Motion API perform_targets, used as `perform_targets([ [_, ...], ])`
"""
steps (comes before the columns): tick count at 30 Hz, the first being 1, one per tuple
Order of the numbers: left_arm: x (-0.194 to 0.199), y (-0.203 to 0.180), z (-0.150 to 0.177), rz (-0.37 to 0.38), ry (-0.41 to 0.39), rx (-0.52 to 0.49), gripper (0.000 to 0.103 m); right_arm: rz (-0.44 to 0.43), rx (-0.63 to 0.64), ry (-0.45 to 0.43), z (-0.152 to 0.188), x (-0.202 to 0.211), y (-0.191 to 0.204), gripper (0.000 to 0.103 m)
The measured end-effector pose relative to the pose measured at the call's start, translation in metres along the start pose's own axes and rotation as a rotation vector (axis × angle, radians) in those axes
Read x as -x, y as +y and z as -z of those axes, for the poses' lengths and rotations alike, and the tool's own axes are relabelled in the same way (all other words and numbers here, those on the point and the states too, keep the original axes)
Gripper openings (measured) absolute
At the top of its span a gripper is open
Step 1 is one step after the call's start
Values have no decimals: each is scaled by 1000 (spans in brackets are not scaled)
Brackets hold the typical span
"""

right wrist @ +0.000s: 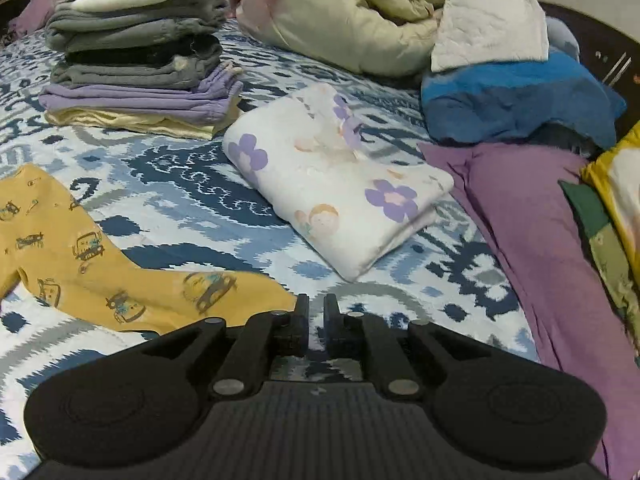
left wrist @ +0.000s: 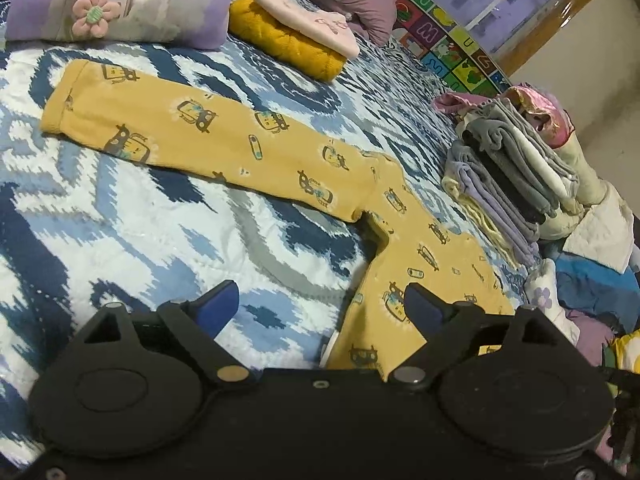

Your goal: Fold clothes

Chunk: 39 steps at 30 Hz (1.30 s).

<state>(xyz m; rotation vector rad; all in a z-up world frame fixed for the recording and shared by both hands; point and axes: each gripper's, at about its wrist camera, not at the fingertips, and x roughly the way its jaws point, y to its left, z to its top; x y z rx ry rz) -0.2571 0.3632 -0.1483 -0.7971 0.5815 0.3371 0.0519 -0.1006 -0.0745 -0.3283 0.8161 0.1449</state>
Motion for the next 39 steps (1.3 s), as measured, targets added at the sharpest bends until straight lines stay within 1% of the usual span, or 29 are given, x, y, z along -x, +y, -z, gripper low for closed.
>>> perform_targets([
  [1, 2, 0, 1, -2, 0, -3, 90, -5, -4, -11, 0, 5, -2, 21],
  [2, 4, 1, 2, -5, -1, -4, 90, -24, -39, -10, 3, 5, -5, 31],
  [3, 7, 1, 4, -7, -2, -5, 90, -48, -86, -5, 8, 2, -7, 35],
  [9, 11, -1, 9, -31, -7, -23, 90, -191, -366, 25, 36, -16, -21, 42],
  [15, 3, -6, 8, -56, -11, -47, 91, -334, -646, 56, 64, -34, -35, 45],
  [16, 2, -7, 8, -59, -13, -51, 91, -358, -693, 61, 69, -37, -38, 45],
  [17, 1, -7, 7, -61, -14, -55, 92, -381, -740, 66, 74, -40, -40, 38],
  [19, -1, -9, 7, -65, -15, -61, 94, -445, -789, 76, 76, -39, -39, 13],
  [20, -2, -10, 7, -66, -15, -63, 94, -477, -810, 80, 77, -39, -38, 13],
  [21, -3, -10, 7, -68, -16, -64, 95, -502, -822, 66, 77, -33, -41, 13],
  [23, -4, -11, 6, -65, -14, -60, 95, -571, -886, 35, 81, -16, -56, 13],
  [26, -6, -10, 4, -63, -10, -52, 96, -549, -899, 95, 92, -10, -71, 14],
  [27, -6, -10, 4, -63, -9, -52, 96, -527, -880, 120, 95, -12, -73, 15],
  [31, -4, -10, 4, -58, -5, -59, 96, -382, -818, 167, 107, -13, -71, 17],
  [32, -4, -9, 4, -55, -2, -62, 96, -369, -819, 156, 110, -10, -70, 24],
  [33, -3, -9, 5, -53, 0, -66, 96, -373, -822, 145, 111, -7, -69, 29],
  [34, -2, -9, 6, -53, 3, -72, 96, -382, -814, 137, 111, -3, -65, 31],
  [36, 1, -10, 8, -54, 9, -86, 96, -412, -770, 121, 110, 9, -54, 31],
  [39, 7, -13, 15, -61, 21, -119, 96, -505, -681, 111, 106, 30, -21, 31],
])
